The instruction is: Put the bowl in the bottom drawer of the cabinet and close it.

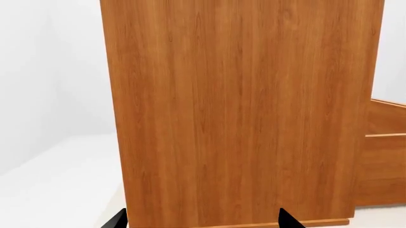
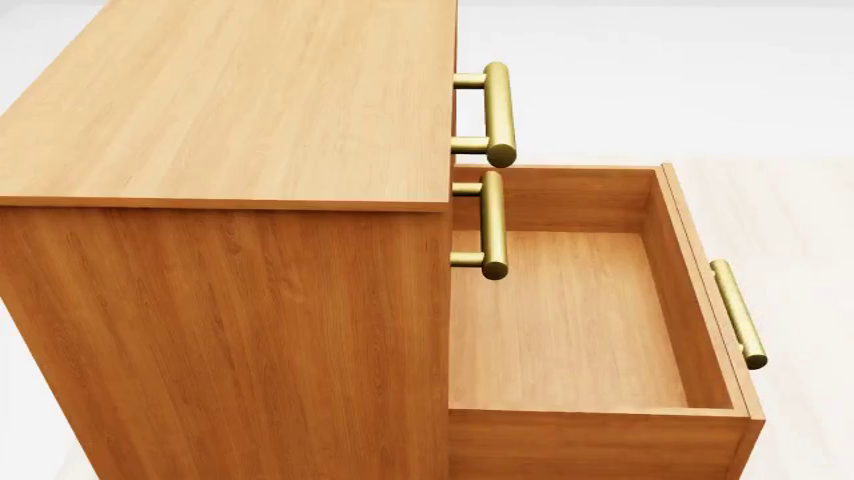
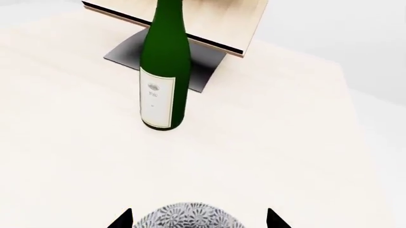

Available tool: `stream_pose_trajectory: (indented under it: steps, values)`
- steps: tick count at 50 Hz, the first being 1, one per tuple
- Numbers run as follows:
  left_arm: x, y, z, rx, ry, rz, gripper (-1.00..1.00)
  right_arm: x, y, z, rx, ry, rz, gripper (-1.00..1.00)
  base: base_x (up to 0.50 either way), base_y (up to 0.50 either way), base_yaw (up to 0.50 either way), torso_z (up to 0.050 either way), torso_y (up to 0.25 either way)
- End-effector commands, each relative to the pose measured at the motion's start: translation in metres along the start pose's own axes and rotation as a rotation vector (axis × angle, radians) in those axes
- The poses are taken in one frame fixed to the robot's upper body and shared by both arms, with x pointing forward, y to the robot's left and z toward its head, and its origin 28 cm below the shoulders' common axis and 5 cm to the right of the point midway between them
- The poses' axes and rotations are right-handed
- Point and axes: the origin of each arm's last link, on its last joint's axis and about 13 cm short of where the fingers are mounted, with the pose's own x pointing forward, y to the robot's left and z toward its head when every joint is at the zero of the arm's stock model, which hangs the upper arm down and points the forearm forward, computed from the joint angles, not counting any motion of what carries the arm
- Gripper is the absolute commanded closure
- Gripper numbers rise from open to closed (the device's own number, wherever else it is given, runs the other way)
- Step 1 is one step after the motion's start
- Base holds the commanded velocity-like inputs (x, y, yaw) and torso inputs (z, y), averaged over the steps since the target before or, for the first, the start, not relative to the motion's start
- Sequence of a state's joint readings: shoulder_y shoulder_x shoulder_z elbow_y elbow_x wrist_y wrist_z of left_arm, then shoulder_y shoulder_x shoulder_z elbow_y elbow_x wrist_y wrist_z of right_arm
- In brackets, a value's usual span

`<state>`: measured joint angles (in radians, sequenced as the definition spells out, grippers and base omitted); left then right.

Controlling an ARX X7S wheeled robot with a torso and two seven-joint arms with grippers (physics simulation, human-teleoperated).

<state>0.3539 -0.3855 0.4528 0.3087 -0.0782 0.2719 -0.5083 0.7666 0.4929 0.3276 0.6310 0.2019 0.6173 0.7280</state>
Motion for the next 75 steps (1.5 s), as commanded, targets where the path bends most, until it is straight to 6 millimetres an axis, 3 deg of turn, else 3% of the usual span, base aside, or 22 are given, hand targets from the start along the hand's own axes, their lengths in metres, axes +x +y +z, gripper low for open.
stream_pose_trajectory:
  steps: [1,59,64,67,75]
  values:
    - [0.000,0.001,-0.001,-0.001,0.000,0.000,-1.00,0.002,-0.003,-0.001,0.006,0.056,-0.050,-1.00,0.00,0.00,0.00,0.000,0.000]
    - [0.000,0.000,-0.001,0.000,0.000,0.001,-1.00,0.018,-0.005,-0.025,0.030,0.350,-0.160,-1.00,0.00,0.00,0.00,0.000,0.000]
    - [0.000,0.000,-0.001,0.000,-0.001,0.002,-1.00,0.024,-0.008,-0.030,0.050,0.404,-0.232,-1.00,0.00,0.00,0.00,0.000,0.000]
    - [0.000,-0.001,-0.009,0.000,-0.001,0.002,-1.00,0.024,-0.009,-0.030,0.050,0.404,-0.223,-1.00,0.00,0.00,0.00,-0.003,0.000]
    - [-0.001,0.000,-0.009,-0.001,-0.001,0.002,-1.00,0.024,-0.007,-0.034,0.052,0.440,-0.200,-1.00,0.00,0.00,0.00,-0.001,0.000]
